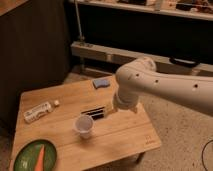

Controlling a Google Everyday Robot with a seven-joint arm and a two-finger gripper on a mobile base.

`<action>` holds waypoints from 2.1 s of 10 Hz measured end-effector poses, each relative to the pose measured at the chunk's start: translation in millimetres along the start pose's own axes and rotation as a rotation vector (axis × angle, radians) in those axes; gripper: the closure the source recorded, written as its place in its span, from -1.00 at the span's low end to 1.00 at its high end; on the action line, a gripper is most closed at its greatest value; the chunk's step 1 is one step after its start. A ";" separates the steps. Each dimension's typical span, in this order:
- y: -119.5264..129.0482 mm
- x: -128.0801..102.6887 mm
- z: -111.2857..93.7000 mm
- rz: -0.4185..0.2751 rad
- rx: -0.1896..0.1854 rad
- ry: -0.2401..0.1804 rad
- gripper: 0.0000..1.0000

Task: Move the arm in a circular motion

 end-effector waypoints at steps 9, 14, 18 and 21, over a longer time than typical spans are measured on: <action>170.6 -118.3 -1.0 -0.279 0.044 0.001 -0.60; 67.2 -205.3 7.8 -0.111 0.070 0.027 -0.60; -47.6 -185.7 21.6 0.087 0.033 0.044 -0.60; -109.4 -141.5 25.9 0.219 0.024 0.048 -0.60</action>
